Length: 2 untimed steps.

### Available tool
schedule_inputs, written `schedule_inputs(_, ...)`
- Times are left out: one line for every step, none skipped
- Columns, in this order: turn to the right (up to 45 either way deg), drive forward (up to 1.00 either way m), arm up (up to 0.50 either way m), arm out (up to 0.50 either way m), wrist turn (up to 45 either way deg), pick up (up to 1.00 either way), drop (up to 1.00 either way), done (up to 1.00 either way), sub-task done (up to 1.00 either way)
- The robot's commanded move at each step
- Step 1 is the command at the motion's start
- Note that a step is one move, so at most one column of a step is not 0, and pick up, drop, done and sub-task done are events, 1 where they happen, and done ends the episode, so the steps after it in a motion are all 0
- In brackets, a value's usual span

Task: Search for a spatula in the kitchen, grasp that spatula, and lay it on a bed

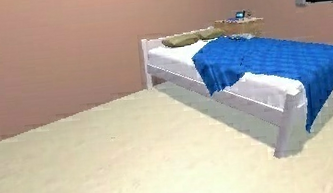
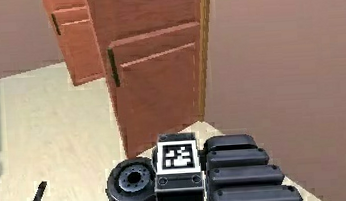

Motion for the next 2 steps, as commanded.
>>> schedule_inputs(0.0, 1.0, 0.0, 0.0, 0.0, 0.0, 0.0, 0.0, 0.0)
schedule_inputs(-3.0, 0.0, 0.0, 0.0, 0.0, 0.0, 0.0, 0.0, 0.0)
